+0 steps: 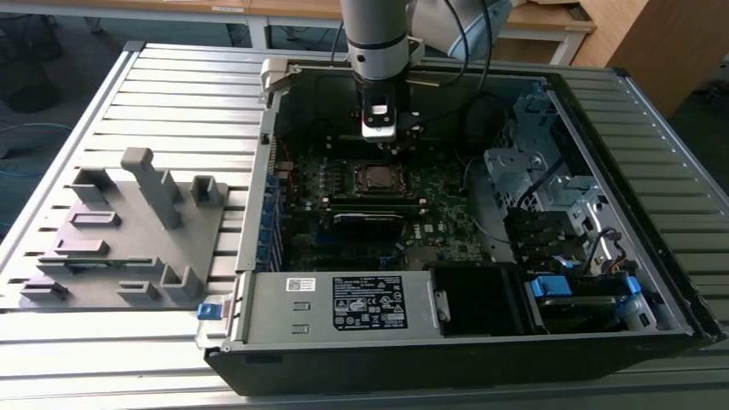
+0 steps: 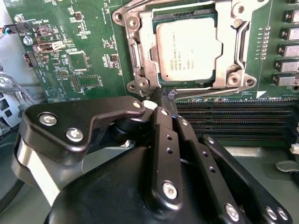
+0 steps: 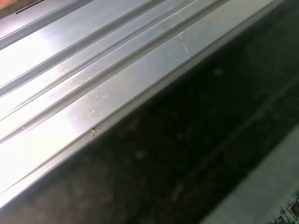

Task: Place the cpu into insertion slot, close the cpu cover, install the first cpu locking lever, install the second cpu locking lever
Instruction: 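Install the first cpu locking lever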

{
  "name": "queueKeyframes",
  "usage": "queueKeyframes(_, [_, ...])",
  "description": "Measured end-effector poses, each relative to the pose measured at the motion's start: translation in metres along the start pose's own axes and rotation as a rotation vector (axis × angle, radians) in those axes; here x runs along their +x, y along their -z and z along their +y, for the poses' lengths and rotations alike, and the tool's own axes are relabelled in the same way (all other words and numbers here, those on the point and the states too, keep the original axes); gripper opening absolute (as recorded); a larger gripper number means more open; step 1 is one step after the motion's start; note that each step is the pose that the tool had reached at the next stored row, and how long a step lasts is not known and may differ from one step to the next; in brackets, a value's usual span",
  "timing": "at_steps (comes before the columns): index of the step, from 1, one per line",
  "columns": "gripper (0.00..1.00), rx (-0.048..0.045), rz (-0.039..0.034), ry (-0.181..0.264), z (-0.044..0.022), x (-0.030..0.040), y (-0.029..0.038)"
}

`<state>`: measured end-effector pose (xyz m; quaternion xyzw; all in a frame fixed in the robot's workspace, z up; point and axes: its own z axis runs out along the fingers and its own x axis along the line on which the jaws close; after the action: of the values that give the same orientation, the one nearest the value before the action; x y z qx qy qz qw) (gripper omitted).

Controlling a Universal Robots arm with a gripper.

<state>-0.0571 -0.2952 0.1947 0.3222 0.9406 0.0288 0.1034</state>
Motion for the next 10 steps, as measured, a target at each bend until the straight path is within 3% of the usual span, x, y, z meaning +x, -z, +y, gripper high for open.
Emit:
queueKeyframes(5, [0.1, 0.0004, 0.0002, 0.0, 0.0007, -0.001, 0.0058])
queueKeyframes(10, [0.1, 0.0, 0.0006, -0.003, 0.0024, 0.0006, 0.006])
